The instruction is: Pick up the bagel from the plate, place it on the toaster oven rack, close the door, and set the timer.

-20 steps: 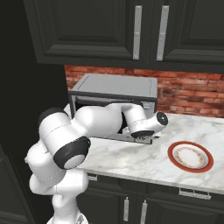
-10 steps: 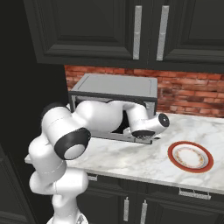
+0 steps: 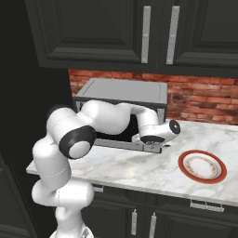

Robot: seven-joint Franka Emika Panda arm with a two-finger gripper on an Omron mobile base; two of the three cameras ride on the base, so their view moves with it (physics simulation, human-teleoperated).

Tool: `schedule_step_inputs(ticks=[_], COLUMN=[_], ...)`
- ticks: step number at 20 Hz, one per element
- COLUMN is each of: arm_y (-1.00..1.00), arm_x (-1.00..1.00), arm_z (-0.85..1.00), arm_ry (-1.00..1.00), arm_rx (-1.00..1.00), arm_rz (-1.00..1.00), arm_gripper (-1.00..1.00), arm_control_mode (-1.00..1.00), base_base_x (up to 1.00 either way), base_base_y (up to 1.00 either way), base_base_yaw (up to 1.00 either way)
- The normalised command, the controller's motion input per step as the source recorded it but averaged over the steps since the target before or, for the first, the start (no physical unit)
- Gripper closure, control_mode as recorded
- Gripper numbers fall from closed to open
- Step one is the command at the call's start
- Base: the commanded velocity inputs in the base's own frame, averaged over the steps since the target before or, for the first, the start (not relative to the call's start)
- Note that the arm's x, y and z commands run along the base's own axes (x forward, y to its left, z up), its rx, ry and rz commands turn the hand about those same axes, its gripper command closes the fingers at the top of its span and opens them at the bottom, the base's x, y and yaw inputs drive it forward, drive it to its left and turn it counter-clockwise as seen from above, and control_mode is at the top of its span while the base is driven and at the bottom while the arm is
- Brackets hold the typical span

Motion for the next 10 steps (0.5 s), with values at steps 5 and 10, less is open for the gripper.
schedule_step_inputs(ticks=[5, 10], arm_y=[-0.06, -0.05], arm_x=[0.08, 0.04], arm_z=[-0.18, -0.17], arm_ry=[0.00, -0.02], arm_rx=[0.00, 0.00], arm_rz=[0.00, 0.00], arm_gripper=[-1.00, -1.00], arm_control_mode=[-1.00, -1.00], base_base_x=[0.00, 0.00], base_base_y=[0.00, 0.00], base_base_yaw=[0.00, 0.00])
